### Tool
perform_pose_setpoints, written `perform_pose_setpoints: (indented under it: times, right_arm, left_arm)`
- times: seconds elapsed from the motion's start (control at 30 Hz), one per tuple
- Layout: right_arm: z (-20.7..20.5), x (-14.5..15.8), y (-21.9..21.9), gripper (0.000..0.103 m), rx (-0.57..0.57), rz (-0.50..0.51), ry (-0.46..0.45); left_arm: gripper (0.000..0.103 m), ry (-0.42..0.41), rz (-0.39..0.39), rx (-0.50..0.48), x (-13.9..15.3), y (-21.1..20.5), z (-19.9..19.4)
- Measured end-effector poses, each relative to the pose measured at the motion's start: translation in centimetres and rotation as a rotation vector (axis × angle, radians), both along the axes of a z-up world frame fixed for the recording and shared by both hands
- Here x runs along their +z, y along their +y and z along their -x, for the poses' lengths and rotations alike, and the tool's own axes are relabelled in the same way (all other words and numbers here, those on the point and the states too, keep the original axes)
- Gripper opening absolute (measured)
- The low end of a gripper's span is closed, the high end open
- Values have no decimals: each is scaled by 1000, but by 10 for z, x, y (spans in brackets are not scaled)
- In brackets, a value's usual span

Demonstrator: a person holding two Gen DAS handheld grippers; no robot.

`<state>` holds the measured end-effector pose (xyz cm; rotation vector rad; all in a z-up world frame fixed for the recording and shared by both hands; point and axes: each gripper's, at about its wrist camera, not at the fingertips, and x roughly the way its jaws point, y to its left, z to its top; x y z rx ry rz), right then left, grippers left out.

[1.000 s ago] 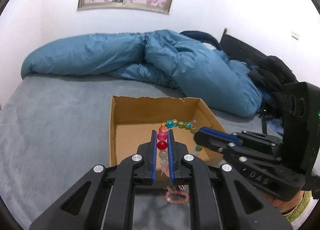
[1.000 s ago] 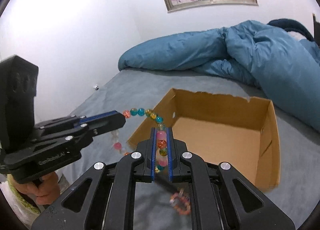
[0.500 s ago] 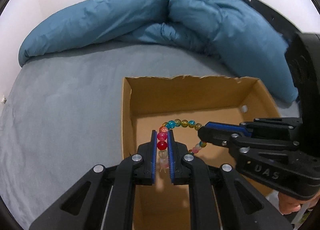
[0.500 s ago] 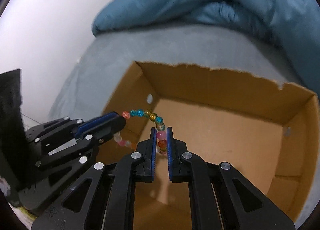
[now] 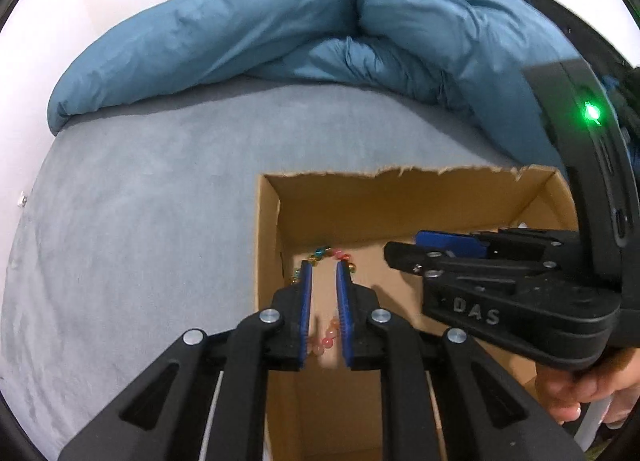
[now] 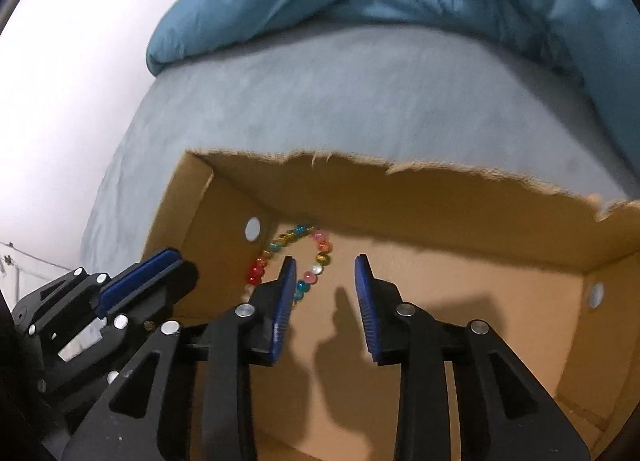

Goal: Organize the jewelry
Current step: 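Withdraw the right tool from the box toward the purple smartwatch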

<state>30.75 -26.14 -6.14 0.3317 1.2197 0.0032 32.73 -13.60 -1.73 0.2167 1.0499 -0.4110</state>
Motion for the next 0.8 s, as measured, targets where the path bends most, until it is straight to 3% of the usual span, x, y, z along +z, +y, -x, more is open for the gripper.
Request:
perform_pose_setpoints:
  times: [0.27, 0.6, 0.67, 0.8]
  right_arm:
    - [45, 62, -1, 42, 1, 49, -173]
    - [167, 139, 16, 50, -10, 131, -407]
    - [191, 145, 23, 52, -24, 142, -441]
    - [242, 142, 34, 57, -89, 156, -477]
  left_arm:
    - [21, -117, 62, -15, 43, 16, 39]
    - [27, -267, 137, -86, 92, 44, 134]
    - [33, -279, 153, -94, 94, 51, 149]
    - [35, -276, 167, -104, 88, 63, 180]
